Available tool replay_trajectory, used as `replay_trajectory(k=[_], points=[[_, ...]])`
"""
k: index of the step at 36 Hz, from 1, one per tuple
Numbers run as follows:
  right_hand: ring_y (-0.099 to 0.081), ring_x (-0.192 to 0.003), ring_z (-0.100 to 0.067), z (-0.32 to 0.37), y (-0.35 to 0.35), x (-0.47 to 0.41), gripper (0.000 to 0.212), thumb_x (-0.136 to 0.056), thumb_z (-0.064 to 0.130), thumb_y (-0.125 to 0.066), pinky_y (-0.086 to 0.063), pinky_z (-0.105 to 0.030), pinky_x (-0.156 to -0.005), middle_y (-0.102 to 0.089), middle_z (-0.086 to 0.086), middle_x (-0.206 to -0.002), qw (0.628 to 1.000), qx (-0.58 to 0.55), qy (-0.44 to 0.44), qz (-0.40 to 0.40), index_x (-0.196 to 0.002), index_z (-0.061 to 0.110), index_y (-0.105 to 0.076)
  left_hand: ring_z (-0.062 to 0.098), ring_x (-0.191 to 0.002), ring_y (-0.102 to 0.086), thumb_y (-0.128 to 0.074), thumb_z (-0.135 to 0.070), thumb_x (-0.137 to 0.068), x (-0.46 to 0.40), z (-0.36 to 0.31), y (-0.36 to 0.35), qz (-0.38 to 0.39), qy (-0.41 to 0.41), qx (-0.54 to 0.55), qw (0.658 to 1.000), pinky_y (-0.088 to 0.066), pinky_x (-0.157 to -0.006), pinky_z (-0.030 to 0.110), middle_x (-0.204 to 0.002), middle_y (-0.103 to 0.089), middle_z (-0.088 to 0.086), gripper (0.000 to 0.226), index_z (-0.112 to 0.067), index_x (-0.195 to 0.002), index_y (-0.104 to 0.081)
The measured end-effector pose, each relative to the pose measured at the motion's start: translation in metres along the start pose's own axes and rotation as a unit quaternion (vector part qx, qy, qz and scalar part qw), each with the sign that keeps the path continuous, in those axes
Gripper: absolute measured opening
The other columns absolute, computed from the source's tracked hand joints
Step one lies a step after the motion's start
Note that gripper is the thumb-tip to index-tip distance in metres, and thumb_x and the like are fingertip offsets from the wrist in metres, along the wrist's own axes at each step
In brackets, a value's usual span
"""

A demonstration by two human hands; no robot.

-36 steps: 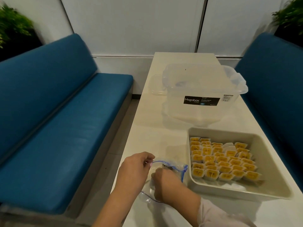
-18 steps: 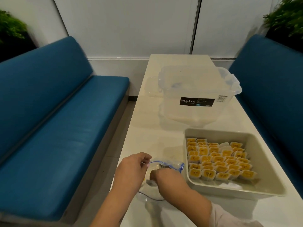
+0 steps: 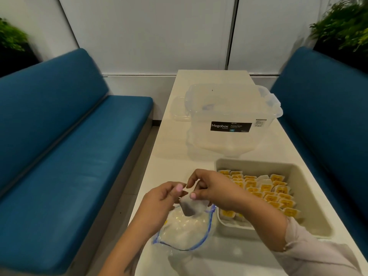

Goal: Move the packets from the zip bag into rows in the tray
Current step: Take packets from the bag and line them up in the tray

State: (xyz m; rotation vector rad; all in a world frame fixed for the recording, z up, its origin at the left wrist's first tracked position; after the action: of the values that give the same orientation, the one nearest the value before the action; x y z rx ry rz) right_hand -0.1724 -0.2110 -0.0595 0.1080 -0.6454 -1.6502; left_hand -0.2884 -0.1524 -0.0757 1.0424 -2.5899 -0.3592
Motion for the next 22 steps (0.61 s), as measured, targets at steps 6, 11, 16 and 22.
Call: replay_trajectory(k=[6, 11, 16, 22], points=[[-0.060, -0.065, -0.010, 0.004, 0.015, 0.003, 0.013, -0.088, 0.015, -0.066, -0.052, -0.023, -0.060, -0.065, 0.001, -0.071, 0.999, -0.028, 0.006, -0.015, -0.095, 0.022, -0.057, 0.008, -0.083, -0.069, -0.074, -0.024, -0.079, -0.002, -0.012, -0.010, 0.014, -0.018, -0.024, 0.999, -0.054, -0.084, 0.027, -0.088, -0.073, -0.005, 0.038, -0.036, -0.111, -0.059], [-0.063, -0.061, -0.010, 0.000, 0.031, 0.013, 0.012, -0.088, 0.027, -0.066, -0.051, -0.021, -0.059, -0.064, 0.004, -0.071, 0.997, -0.042, 0.005, -0.059, -0.095, 0.024, -0.057, 0.008, -0.075, -0.068, -0.074, -0.016, -0.080, -0.004, -0.018, -0.010, -0.048, -0.032, 0.007, 0.998, -0.057, -0.073, 0.023, -0.080, -0.071, -0.004, 0.030, -0.032, -0.103, -0.062], [-0.061, -0.057, -0.008, -0.012, 0.053, 0.026, 0.008, -0.088, 0.014, -0.065, -0.052, -0.025, -0.060, -0.066, 0.001, -0.070, 0.991, -0.054, 0.017, -0.124, -0.085, 0.021, -0.061, 0.016, -0.075, -0.068, -0.075, -0.014, -0.078, -0.005, -0.024, -0.026, -0.065, -0.043, 0.064, 0.995, -0.057, -0.069, 0.027, -0.081, -0.072, 0.003, 0.025, -0.029, -0.096, -0.065], [-0.053, -0.057, 0.005, -0.022, 0.092, 0.052, 0.012, -0.080, 0.018, -0.074, -0.046, -0.017, -0.061, -0.065, 0.010, -0.070, 0.979, 0.016, 0.017, -0.200, -0.074, 0.027, -0.069, 0.012, -0.072, -0.068, -0.076, -0.009, -0.076, -0.008, -0.045, -0.062, -0.042, -0.067, 0.072, 0.994, -0.053, -0.062, 0.021, -0.078, -0.072, -0.001, 0.026, -0.028, -0.090, -0.066]])
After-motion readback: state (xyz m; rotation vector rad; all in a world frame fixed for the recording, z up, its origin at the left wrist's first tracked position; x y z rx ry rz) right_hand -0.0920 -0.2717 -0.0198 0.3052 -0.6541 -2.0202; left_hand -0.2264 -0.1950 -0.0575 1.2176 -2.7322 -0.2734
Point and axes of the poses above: each hand's wrist, its own x-axis away from the middle knuckle, its own y-axis out of the back of the hand, z = x × y, the point moved 9 cm from there along -x, towards the middle knuckle
